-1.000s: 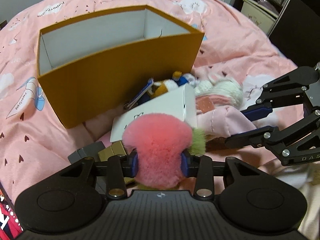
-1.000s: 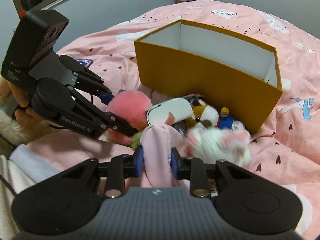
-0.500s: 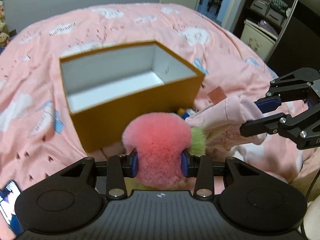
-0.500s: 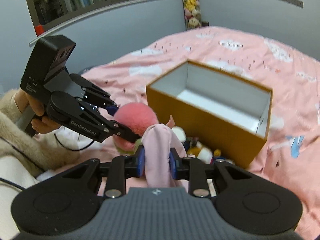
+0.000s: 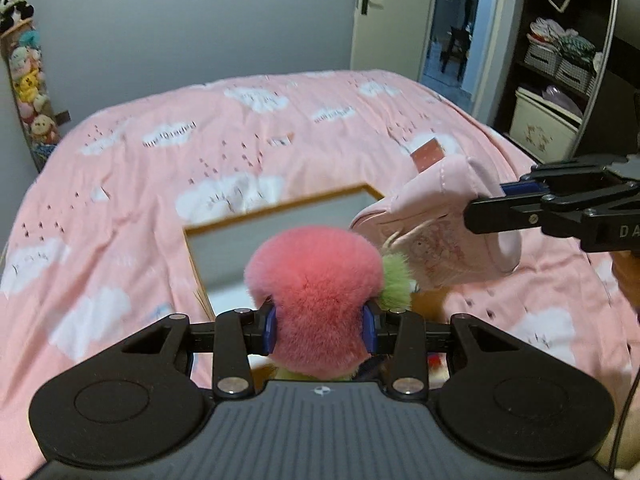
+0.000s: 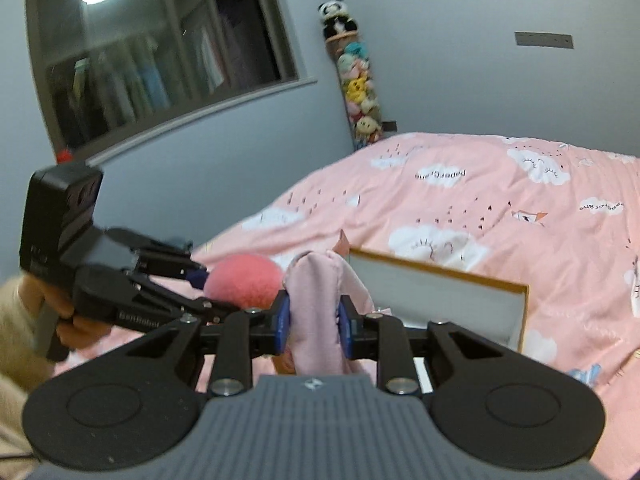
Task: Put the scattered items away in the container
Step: 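Carry both items over the box and open both grippers to drop them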
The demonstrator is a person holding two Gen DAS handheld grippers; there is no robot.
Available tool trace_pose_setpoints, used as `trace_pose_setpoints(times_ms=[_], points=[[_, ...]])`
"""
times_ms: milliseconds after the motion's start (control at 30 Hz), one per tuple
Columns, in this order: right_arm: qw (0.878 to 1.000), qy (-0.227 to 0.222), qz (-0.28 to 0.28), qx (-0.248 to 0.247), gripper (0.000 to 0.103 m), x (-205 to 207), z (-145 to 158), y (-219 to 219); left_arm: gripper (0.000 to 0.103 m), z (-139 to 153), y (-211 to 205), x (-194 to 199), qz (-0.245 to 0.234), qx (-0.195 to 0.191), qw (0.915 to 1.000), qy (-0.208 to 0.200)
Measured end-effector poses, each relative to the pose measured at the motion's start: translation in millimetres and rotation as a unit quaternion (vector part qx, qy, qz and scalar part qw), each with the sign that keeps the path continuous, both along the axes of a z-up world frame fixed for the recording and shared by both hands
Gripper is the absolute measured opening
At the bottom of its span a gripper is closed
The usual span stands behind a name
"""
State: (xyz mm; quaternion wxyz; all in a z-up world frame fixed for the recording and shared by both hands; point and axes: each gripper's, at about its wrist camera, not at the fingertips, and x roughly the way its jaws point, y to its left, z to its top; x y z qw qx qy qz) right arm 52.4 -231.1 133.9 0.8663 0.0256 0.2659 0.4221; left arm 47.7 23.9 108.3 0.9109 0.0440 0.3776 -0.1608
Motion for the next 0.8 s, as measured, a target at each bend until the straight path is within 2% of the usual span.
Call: trace_pose_setpoints(times_ms=[167, 267, 433, 633, 800], points=[[0.997, 0.05, -0.025, 0.045, 0.027, 46, -14, 15, 0.045, -7, 1, 35, 0.017, 0.012, 0.9998, 0.005], [0.992, 0.102, -0.048, 0.062, 0.027, 77, -41, 24, 0.045, -26, 2, 56, 0.031, 0.018, 0.999, 0.027], [0.975, 0.196, -0.072, 0.073, 0.027, 113, -94, 34, 0.045, -65, 4, 79, 0.036, 0.026, 0.9962, 0.075], [0.952, 0.285, -0.082, 0.078, 0.027, 123, -144, 43, 0.045, -97, 0, 92, 0.037, 0.054, 0.9902, 0.123], [0.936, 0.33, -0.084, 0.09, 0.027, 127, -163, 46, 0.045, -110, -8, 100, 0.045, 0.09, 0.9833, 0.152]])
